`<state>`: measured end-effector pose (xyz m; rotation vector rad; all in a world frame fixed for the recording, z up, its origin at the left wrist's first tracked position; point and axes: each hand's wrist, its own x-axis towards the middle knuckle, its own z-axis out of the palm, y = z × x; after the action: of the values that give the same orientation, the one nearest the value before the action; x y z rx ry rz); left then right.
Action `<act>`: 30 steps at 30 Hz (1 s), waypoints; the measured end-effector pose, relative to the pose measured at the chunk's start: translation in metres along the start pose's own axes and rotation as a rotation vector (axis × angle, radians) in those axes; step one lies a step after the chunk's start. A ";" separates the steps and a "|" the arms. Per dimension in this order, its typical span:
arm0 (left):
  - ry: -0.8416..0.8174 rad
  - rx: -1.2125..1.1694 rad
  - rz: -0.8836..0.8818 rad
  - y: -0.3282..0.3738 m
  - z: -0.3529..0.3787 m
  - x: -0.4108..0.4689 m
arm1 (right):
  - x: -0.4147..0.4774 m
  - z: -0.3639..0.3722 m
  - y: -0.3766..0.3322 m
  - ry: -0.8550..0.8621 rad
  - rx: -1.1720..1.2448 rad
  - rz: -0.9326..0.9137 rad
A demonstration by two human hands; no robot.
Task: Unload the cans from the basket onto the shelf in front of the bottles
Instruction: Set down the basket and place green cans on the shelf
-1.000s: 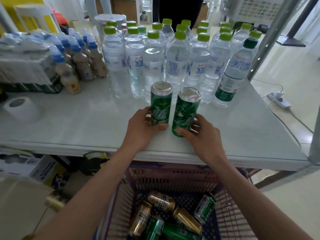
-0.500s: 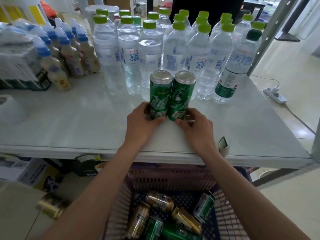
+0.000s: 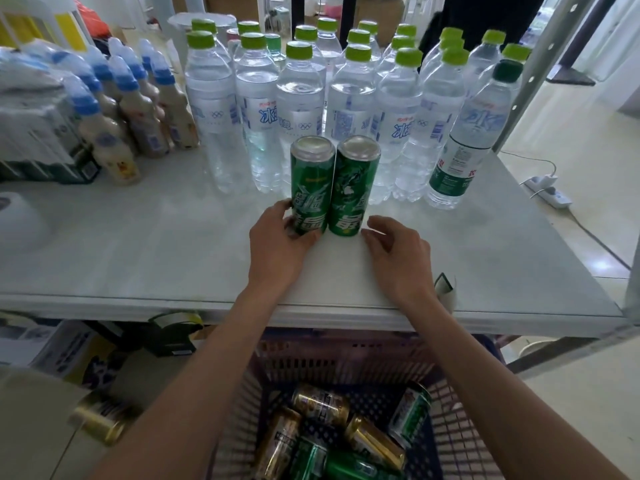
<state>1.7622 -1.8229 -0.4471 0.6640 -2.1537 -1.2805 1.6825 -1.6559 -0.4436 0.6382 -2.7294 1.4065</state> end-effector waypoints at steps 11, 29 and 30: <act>-0.017 0.421 0.196 -0.005 -0.006 -0.020 | -0.013 0.000 -0.006 -0.065 -0.062 -0.109; -0.621 0.122 0.394 0.056 -0.015 -0.100 | -0.103 -0.027 -0.001 -0.933 -0.030 -0.065; -0.769 0.207 0.424 0.056 -0.012 -0.108 | -0.108 -0.022 0.009 -1.080 -0.119 -0.005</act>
<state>1.8419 -1.7358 -0.4140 -0.2839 -2.8507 -1.1911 1.7740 -1.5964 -0.4576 1.8203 -3.4520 1.0287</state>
